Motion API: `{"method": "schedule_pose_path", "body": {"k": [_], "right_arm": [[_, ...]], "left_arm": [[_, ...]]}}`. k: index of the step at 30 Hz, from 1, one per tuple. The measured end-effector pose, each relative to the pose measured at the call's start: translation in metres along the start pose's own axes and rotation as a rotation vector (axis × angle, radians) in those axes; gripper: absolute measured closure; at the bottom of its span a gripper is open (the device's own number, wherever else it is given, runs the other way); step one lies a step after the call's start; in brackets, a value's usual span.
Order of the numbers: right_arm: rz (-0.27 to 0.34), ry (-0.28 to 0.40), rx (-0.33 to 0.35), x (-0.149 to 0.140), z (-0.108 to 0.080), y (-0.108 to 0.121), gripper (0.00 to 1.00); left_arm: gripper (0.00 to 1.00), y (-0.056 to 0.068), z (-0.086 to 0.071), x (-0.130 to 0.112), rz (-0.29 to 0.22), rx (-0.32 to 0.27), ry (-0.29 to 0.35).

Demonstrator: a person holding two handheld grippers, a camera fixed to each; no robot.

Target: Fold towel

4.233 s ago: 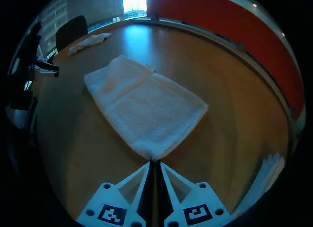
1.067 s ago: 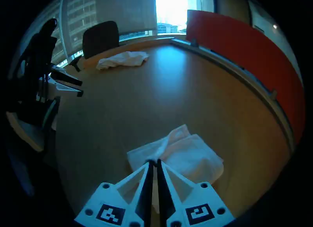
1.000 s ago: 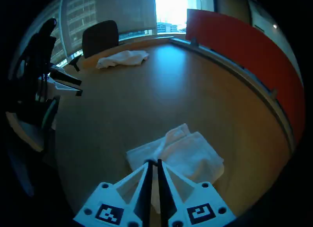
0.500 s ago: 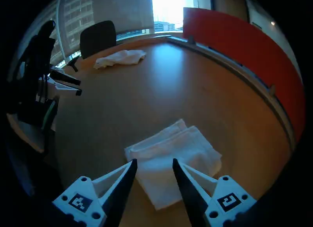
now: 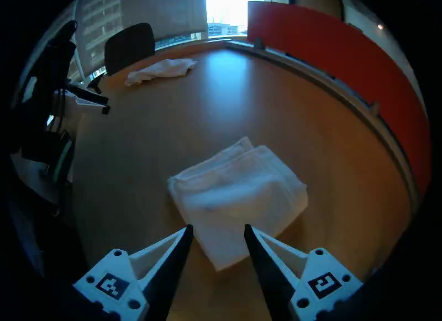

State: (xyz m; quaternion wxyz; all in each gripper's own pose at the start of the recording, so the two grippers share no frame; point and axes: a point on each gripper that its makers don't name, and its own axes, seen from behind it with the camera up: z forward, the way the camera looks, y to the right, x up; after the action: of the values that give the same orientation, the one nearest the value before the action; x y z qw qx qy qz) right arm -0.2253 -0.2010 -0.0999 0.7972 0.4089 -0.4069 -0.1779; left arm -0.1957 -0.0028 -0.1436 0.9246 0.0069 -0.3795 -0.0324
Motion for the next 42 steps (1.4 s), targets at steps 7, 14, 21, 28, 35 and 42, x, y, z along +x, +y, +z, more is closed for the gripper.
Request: {"method": "schedule_pose_path", "body": {"k": [7,14,21,28,35,42], "right_arm": [[0.016,-0.026,-0.013,-0.021,-0.005,0.0,0.29],[0.031,-0.037,-0.025,-0.032,-0.006,0.001,0.3],[0.042,-0.057,-0.032,-0.048,0.0,0.0,0.37],[0.06,-0.07,-0.038,-0.057,0.003,-0.001,0.47],[0.077,-0.066,-0.05,-0.058,0.006,0.0,0.64],[0.083,-0.062,-0.061,-0.058,0.004,0.002,0.94]], "left_arm": [[0.08,0.004,0.001,0.001,0.008,-0.005,0.0],[0.08,0.006,0.001,0.001,0.012,-0.008,0.0],[0.08,0.007,0.001,0.001,0.015,-0.009,0.001],[0.08,0.008,0.001,0.0,0.015,-0.011,0.001],[0.08,0.01,0.002,-0.001,0.015,-0.012,0.002],[0.08,0.009,0.002,-0.001,0.014,-0.013,0.002]]}}
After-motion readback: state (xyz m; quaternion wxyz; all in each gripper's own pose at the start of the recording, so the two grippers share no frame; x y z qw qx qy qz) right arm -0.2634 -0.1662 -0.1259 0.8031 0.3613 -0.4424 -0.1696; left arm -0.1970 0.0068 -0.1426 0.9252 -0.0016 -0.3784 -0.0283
